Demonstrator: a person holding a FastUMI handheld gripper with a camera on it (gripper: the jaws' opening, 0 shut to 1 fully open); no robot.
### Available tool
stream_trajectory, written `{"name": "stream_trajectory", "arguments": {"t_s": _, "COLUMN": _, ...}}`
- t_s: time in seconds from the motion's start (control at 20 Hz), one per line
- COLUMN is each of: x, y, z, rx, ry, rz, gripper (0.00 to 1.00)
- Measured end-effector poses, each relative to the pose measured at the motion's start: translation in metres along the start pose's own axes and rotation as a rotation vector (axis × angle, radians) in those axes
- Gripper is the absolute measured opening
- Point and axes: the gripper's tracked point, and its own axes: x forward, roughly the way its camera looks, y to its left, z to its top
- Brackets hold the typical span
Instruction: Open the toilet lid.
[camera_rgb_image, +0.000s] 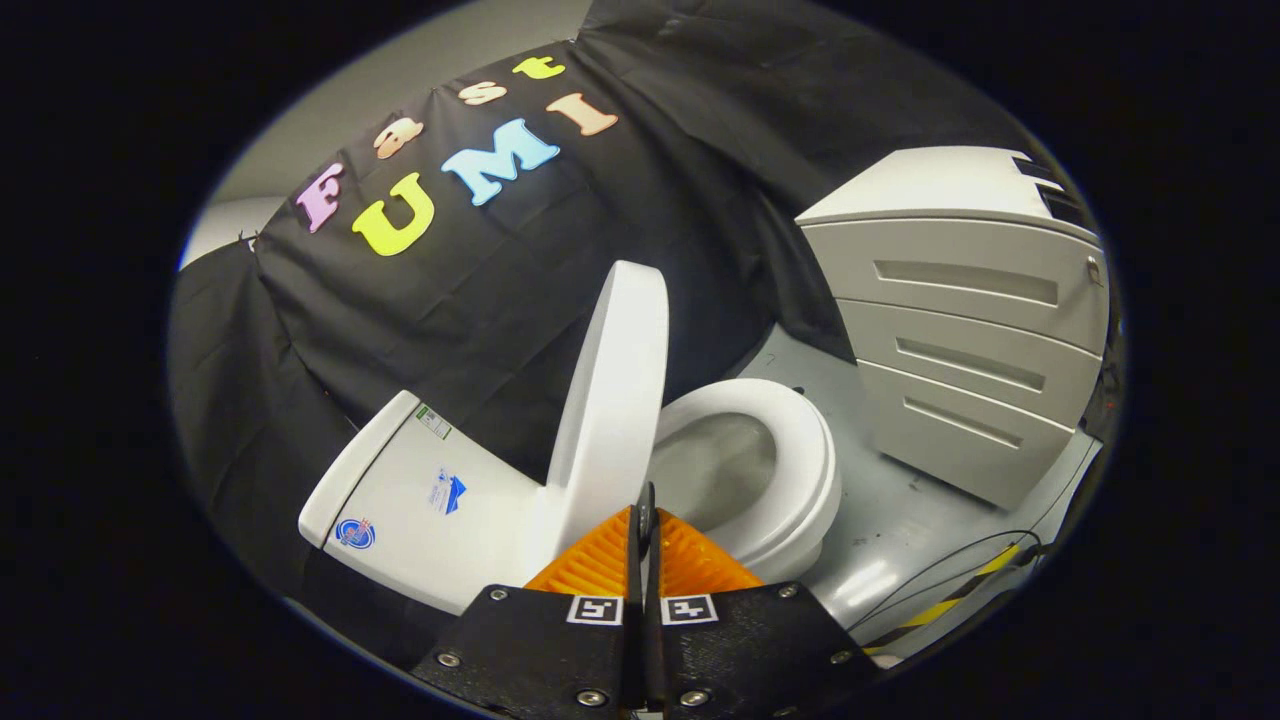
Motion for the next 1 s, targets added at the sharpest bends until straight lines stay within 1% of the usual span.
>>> {"name": "stream_trajectory", "arguments": {"t_s": 0.25, "x": -0.003, "y": 0.016, "z": 0.005, "rx": -0.064, "ry": -0.035, "rz": -0.007, "gripper": 0.00}}
{"name": "stream_trajectory", "arguments": {"t_s": 0.55, "x": -0.009, "y": 0.042, "z": 0.009, "rx": -0.194, "ry": -0.103, "rz": -0.007, "gripper": 0.00}}
{"name": "stream_trajectory", "arguments": {"t_s": 1.0, "x": -0.016, "y": 0.073, "z": 0.013, "rx": -0.304, "ry": -0.155, "rz": -0.022, "gripper": 0.00}}
